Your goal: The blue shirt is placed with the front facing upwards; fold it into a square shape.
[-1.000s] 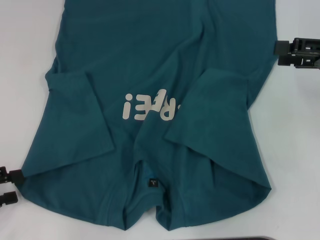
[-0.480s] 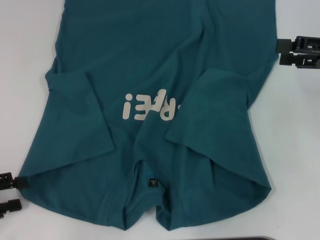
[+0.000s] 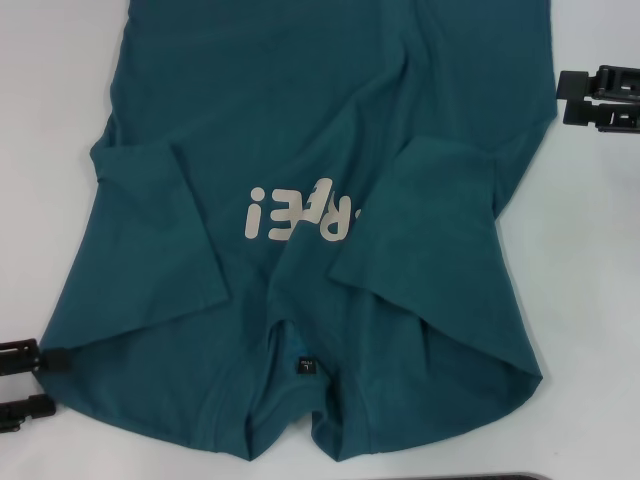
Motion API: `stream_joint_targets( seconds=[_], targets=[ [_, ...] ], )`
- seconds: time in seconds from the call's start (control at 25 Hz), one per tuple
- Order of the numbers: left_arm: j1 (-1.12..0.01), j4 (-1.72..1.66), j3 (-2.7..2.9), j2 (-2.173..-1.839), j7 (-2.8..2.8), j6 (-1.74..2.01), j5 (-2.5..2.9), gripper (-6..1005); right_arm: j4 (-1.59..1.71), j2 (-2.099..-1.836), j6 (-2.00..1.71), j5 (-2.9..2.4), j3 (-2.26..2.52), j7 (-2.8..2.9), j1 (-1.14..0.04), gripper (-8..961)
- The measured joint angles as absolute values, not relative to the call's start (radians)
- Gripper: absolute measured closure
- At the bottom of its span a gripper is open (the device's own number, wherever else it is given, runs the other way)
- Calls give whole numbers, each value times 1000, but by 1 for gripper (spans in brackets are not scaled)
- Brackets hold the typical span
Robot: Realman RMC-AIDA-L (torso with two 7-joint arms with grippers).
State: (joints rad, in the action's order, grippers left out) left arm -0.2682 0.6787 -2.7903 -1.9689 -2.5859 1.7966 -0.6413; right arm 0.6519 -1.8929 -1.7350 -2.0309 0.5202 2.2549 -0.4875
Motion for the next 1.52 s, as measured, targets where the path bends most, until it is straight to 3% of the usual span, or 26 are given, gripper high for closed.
stream_joint_targets(
  seconds=[1.16,1.52],
  targets=[
    [-341,659,-2793,-1970,-2614,1723,-629,324,649,-1892,-1741,-2031,465,2255,-487,88],
    [-357,750,-2744,-1998,-2605,1756,-628,336,648,-1889,-1744,-2030,445,2255,-486,88]
  ],
)
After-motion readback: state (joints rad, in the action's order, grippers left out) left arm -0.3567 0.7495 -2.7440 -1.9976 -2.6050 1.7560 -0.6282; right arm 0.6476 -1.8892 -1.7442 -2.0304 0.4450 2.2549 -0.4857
